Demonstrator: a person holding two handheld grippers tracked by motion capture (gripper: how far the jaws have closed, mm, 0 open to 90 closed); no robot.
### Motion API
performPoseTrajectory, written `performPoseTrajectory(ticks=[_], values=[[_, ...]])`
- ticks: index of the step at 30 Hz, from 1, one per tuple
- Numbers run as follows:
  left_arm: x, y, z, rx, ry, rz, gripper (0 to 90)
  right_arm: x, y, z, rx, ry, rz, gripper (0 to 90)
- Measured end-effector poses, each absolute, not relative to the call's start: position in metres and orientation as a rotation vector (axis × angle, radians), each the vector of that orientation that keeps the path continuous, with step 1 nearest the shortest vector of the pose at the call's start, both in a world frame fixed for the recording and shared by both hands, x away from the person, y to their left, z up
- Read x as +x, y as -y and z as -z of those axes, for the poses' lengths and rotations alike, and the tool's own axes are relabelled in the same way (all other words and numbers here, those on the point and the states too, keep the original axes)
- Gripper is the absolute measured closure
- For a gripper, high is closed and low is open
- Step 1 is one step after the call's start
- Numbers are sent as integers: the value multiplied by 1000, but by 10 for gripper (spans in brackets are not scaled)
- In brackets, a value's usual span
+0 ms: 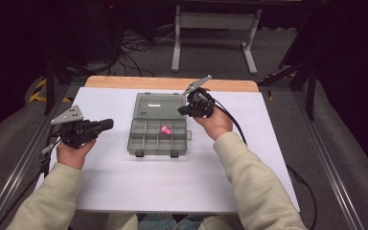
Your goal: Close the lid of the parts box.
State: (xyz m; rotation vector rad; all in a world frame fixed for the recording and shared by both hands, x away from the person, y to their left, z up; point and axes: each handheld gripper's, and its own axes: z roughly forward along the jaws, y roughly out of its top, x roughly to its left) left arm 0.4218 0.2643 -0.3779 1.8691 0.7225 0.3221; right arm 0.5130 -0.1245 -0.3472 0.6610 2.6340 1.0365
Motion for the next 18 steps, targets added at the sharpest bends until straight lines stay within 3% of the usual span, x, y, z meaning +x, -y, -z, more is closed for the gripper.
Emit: performPoseTrajectory(ticks=[3, 18], values=[[431, -259, 372, 1903, -723, -336, 895, 517, 127, 348, 689, -2625, -1045, 900], [485, -245, 374, 1930, -873, -294, 899, 536, 138, 355, 816, -2568, -1034, 900]])
